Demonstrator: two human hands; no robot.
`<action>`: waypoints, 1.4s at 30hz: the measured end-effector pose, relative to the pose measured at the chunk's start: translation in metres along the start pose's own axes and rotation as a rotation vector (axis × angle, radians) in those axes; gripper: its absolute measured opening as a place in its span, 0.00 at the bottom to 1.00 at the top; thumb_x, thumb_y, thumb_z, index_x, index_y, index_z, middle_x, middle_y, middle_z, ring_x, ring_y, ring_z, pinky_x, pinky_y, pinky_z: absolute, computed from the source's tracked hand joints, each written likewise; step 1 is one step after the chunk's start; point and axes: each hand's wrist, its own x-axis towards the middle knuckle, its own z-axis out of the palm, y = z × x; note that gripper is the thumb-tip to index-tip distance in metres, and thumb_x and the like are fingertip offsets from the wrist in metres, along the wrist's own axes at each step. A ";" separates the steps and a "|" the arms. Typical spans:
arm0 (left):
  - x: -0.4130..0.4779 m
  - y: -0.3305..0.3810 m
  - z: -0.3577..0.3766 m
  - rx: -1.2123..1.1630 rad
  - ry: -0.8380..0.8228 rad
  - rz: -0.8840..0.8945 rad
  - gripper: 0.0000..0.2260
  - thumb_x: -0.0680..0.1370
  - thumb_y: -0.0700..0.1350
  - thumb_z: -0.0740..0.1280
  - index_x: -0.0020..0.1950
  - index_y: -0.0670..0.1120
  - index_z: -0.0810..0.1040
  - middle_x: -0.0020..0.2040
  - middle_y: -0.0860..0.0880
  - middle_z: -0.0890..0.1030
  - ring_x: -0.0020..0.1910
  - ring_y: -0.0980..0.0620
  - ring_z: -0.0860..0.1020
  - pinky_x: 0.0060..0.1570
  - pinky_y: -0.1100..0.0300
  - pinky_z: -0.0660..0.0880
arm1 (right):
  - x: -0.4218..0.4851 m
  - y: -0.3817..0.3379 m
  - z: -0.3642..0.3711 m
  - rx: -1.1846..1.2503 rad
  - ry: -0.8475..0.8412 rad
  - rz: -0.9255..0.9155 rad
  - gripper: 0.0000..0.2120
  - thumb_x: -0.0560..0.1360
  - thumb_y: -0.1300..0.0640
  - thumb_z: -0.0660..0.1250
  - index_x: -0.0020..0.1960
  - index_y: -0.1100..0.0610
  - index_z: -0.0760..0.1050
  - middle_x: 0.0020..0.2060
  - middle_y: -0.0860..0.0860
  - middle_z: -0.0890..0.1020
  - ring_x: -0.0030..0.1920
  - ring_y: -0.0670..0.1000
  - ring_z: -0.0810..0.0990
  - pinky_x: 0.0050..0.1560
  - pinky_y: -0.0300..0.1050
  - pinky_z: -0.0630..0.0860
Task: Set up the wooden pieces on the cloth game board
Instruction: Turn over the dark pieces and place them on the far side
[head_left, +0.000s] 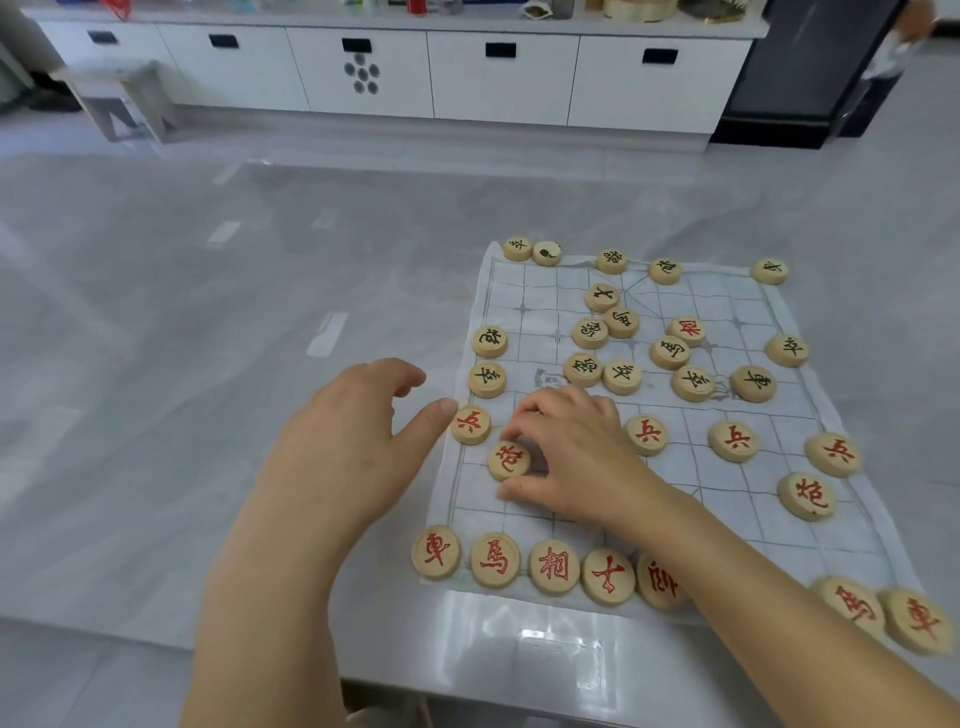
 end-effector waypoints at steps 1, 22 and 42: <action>0.000 0.000 0.000 0.002 -0.002 0.000 0.19 0.75 0.60 0.61 0.63 0.54 0.72 0.59 0.57 0.76 0.56 0.56 0.76 0.52 0.57 0.73 | 0.000 -0.001 0.001 0.006 0.012 -0.002 0.23 0.68 0.39 0.67 0.60 0.45 0.72 0.59 0.42 0.69 0.63 0.48 0.62 0.60 0.46 0.56; 0.001 0.019 0.025 0.084 -0.061 0.137 0.20 0.74 0.62 0.58 0.63 0.57 0.71 0.58 0.59 0.76 0.48 0.60 0.73 0.47 0.60 0.72 | -0.002 0.185 -0.067 -0.143 0.190 0.549 0.23 0.74 0.60 0.61 0.67 0.46 0.68 0.67 0.50 0.70 0.64 0.56 0.67 0.61 0.52 0.64; 0.005 0.046 0.047 0.070 -0.100 0.212 0.18 0.75 0.58 0.61 0.63 0.53 0.73 0.56 0.56 0.78 0.48 0.56 0.74 0.46 0.58 0.68 | -0.144 0.111 -0.070 0.177 0.163 0.281 0.21 0.64 0.35 0.62 0.55 0.41 0.74 0.44 0.35 0.76 0.47 0.37 0.74 0.56 0.44 0.66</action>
